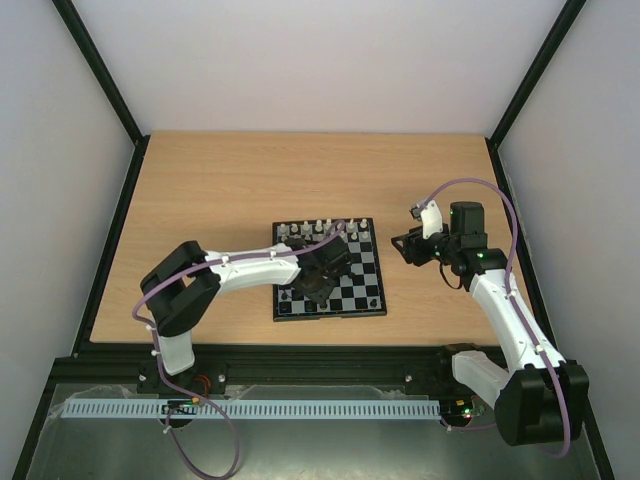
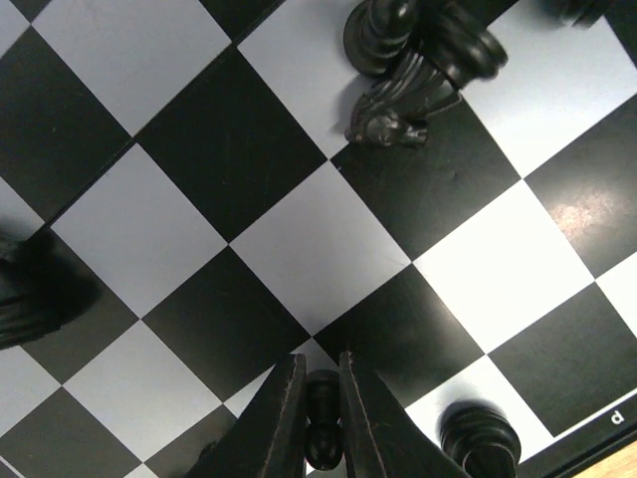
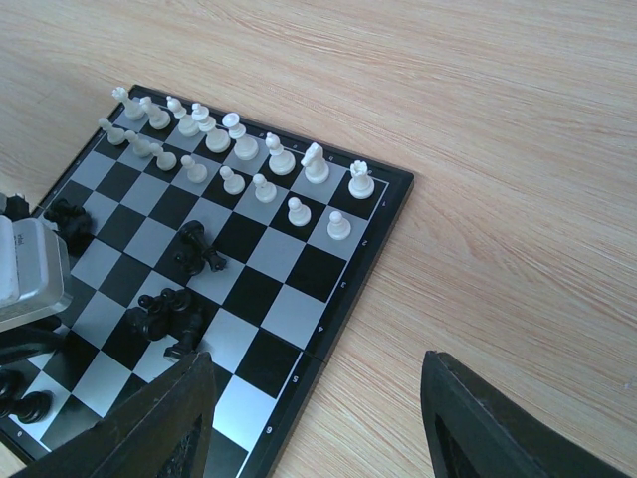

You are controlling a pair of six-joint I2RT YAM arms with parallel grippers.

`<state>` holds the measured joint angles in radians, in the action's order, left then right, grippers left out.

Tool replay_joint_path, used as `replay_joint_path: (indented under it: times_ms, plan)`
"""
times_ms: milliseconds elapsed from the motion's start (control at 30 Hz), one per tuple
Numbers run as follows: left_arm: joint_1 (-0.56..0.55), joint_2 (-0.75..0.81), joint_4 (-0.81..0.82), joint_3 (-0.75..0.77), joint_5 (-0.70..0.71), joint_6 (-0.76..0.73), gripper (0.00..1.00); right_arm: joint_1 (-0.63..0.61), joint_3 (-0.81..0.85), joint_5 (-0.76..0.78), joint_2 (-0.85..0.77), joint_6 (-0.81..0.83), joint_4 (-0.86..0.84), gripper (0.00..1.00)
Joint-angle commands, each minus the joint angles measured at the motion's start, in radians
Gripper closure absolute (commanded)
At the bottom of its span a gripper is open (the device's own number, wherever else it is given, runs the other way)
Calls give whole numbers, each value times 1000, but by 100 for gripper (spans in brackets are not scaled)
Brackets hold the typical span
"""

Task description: Set up the chess pieces on the board

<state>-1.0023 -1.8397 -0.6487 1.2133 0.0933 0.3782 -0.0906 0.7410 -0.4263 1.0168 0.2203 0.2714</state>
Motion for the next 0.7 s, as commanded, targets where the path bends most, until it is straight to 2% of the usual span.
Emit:
replay_joint_path:
  times_ms: [0, 467, 667]
  plan:
    - [-7, -3, -86, -58, -15, 28, 92, 6, -11, -22, 6, 4, 36, 42]
    - [-6, 15, -92, -55, -2, 42, 91, 6, -11, -25, 1, 4, 38, 41]
    - [-1, 119, -69, -3, 127, 53, 75, 6, -12, -25, 2, 6, 36, 41]
